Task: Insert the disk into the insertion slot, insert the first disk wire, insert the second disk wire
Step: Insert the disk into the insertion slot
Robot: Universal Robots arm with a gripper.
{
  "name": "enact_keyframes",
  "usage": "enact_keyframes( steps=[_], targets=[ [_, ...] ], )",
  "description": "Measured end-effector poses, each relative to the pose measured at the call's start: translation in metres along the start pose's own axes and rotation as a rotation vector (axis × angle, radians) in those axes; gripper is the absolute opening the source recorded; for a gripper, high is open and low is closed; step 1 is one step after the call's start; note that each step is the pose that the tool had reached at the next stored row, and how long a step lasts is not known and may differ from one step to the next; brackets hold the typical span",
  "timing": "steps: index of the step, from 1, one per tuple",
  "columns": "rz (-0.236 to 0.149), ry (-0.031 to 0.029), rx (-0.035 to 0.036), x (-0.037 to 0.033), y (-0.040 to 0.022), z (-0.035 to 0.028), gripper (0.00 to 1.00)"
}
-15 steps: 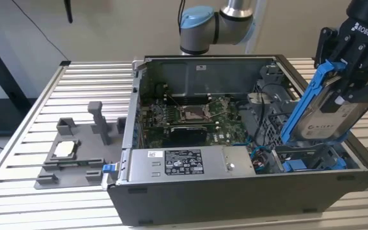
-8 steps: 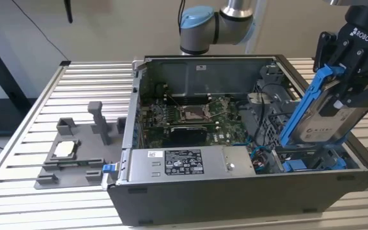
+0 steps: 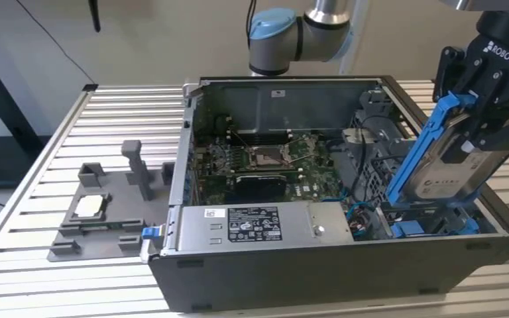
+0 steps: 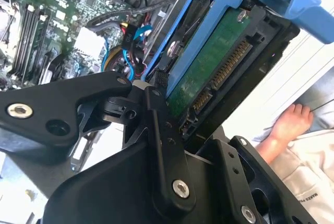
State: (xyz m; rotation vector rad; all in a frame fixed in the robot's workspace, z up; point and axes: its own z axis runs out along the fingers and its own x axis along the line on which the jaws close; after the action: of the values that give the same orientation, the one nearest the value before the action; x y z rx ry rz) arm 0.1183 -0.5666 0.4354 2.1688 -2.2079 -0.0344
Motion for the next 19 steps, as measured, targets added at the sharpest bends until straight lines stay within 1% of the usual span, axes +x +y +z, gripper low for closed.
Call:
enact_keyframes(
  steps=[3,8,15,19],
  targets=[
    [-0.001,0.0005,0.0,0.0,-0.0001,0.0029,0.33],
    [-0.008,0.001,0.0012,-0.0001,-0.0005,0.0105,0.33],
    [-0.01,0.0009,0.0128,-0.0003,-0.001,0.0201,0.33],
    [-0.01,0.0009,0.013,-0.0004,-0.0012,0.0253,0.33]
  ],
)
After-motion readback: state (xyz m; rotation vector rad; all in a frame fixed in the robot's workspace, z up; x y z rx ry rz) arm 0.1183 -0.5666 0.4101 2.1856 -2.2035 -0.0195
